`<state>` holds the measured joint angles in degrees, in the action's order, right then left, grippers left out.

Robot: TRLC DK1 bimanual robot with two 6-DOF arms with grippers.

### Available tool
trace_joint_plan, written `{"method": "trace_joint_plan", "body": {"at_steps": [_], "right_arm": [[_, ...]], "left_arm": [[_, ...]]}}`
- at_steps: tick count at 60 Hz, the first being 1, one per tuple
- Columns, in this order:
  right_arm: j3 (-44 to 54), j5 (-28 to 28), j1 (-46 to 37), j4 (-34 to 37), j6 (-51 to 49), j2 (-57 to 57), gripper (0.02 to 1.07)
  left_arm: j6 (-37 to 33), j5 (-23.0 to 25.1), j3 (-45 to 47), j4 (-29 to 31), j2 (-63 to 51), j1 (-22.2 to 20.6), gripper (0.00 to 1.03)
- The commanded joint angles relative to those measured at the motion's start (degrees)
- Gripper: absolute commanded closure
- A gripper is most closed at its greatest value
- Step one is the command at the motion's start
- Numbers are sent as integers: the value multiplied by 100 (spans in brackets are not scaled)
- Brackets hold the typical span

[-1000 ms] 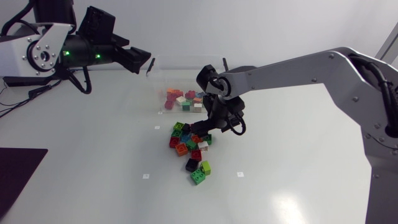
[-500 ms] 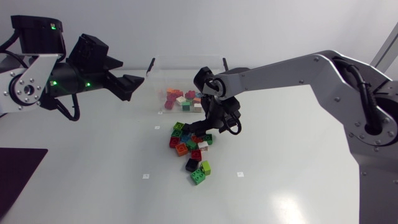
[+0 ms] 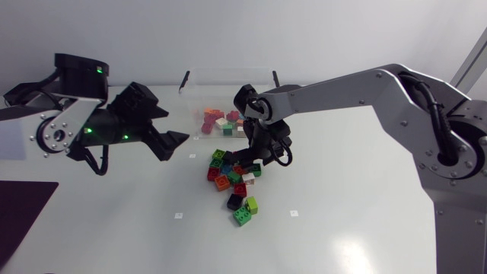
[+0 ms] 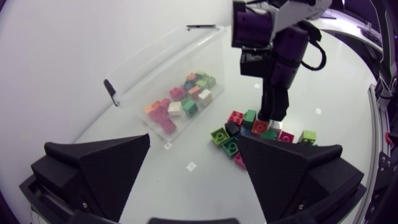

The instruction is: Place the duplo bricks in the container

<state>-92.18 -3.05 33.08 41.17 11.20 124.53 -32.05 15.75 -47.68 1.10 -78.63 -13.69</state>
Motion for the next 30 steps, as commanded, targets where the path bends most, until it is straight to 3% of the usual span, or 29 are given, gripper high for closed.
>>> {"method": "trace_joint_plan", "body": {"at_steps": [1,7,30], "right_arm": [[-10,-3,58,58,172,194,63],[60,-3,58,40,145,194,75],[631,120,58,-135,-118,-359,76]], "left_arm": [[-161,-116,180,118,-372,-213,5],[-249,-186,180,188,-689,-441,6],[-1690,34,-136,461,-1779,-432,6]]}}
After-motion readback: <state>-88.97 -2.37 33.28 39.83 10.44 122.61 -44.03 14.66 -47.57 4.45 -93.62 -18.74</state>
